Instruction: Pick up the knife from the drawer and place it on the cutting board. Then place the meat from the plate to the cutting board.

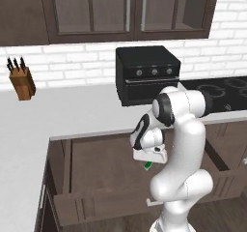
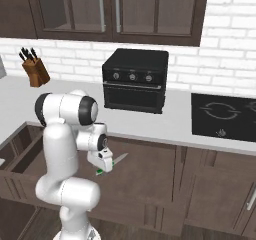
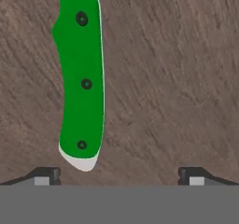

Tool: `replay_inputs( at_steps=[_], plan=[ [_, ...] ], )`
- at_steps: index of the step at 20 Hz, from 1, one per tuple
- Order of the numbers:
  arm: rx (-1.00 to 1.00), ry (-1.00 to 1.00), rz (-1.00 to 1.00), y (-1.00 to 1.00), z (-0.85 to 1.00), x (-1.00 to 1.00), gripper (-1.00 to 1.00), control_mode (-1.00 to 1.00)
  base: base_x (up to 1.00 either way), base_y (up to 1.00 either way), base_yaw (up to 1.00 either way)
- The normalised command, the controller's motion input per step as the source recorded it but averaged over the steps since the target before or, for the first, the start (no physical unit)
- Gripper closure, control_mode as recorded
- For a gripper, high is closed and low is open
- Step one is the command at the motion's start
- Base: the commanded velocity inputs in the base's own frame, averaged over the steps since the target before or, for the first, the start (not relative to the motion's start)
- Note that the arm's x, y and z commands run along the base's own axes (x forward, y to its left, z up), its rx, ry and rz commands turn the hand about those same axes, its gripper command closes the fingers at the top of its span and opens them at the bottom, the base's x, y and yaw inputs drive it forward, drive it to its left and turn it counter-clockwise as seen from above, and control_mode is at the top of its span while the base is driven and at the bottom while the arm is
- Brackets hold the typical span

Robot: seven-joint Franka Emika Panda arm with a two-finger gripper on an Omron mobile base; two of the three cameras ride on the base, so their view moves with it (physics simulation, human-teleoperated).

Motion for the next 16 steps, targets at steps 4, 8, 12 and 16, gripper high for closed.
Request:
replay_inputs(
  at_steps=[4, 8, 12, 16],
  plan=[
    [0.00, -0.24, 0.00, 0.00, -0.10, 0.13, -1.00, -1.00, 0.00, 0.00, 0.00],
    [0.00, -0.12, 0.00, 0.00, -0.37, 0.05, -1.00, -1.00, 0.00, 0.00, 0.00],
    [0.00, -0.02, 0.00, -0.02, -0.40, 0.04, -1.00, -1.00, 0.00, 0.00, 0.00],
    [0.00, 0.00, 0.00, 0.00, -0.10, 0.36, -1.00, -1.00, 0.00, 0.00, 0.00]
  ],
)
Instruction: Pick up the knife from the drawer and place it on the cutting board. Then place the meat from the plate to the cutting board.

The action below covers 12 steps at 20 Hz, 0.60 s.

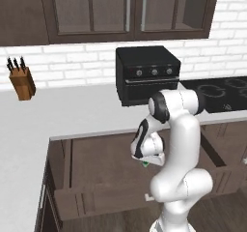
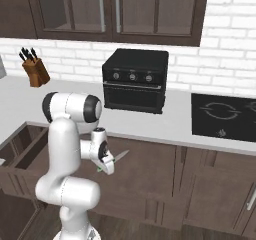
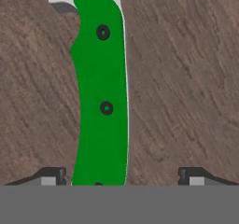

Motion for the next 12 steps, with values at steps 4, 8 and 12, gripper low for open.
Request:
replay_inputs(
  at_steps=[4, 8, 12],
  plan=[
    [0.01, 0.01, 0.00, 0.00, 0.00, 0.27, -1.00, -1.00, 0.00, 0.00, 0.00],
    [0.00, 0.10, 0.00, 0.00, -0.27, -0.03, 1.00, -1.00, 0.00, 0.00, 0.00],
    [0.00, 0.07, 0.00, 0.00, -0.22, -0.06, 1.00, -1.00, 0.00, 0.00, 0.00]
  ],
)
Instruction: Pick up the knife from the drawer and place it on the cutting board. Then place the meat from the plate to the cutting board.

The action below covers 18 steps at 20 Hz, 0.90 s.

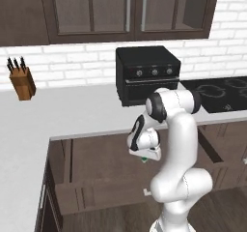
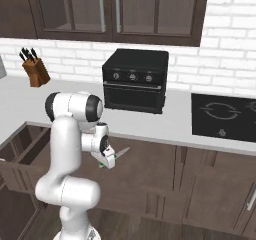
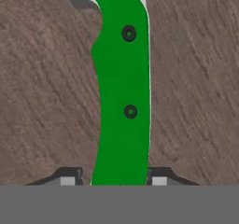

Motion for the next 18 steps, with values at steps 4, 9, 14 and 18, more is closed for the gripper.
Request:
replay_inputs(
  at_steps=[4, 9, 14, 18],
  plan=[
    [0.00, 0.00, 0.00, -0.13, -0.09, -0.46, 1.00, -1.00, 0.00, 0.00, 0.00],
    [0.00, -0.11, -0.01, -0.25, 0.32, -1.00, 1.00, -1.00, 0.00, 0.00, 0.00],
    [0.10, -0.12, -0.11, -0.35, 1.00, -0.98, 1.00, -1.00, 0.00, 0.00, 0.00],
    [0.17, 0.05, -0.21, -0.11, 1.00, -0.76, 1.00, -1.00, 0.00, 0.00, 0.00]
  ],
)
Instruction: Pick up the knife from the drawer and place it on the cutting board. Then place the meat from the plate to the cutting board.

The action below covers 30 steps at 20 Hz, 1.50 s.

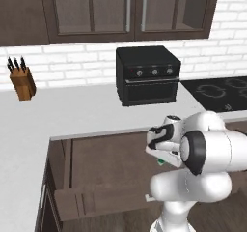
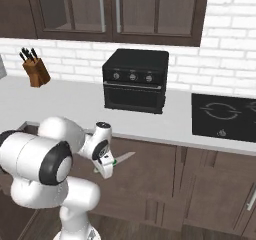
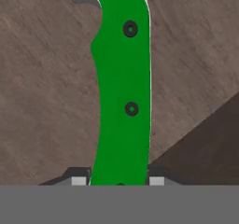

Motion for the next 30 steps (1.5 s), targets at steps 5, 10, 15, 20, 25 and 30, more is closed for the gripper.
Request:
replay_inputs(
  at_steps=[5, 10, 15, 20, 25, 30],
  plan=[
    [0.08, 0.10, -0.21, 0.02, 1.00, 0.00, 1.00, -1.00, 0.00, 0.00, 0.00],
    [0.03, 0.14, -0.18, 0.05, 1.00, -0.30, 1.00, -1.00, 0.00, 0.00, 0.00],
    [0.00, 0.02, -0.04, 0.11, 1.00, -0.80, 1.00, -1.00, 0.00, 0.00, 0.00],
    [-0.03, 0.00, 0.03, 0.14, 1.00, -0.85, 1.00, -1.00, 0.00, 0.00, 0.00],
    [-0.08, 0.00, 0.08, 0.03, 0.60, -0.69, 1.00, -1.00, 0.00, 0.00, 0.00],
    [0.00, 0.00, 0.00, 0.00, 0.00, 0.00, 1.00, 1.00, -1.00, 0.00, 0.00]
  ],
)
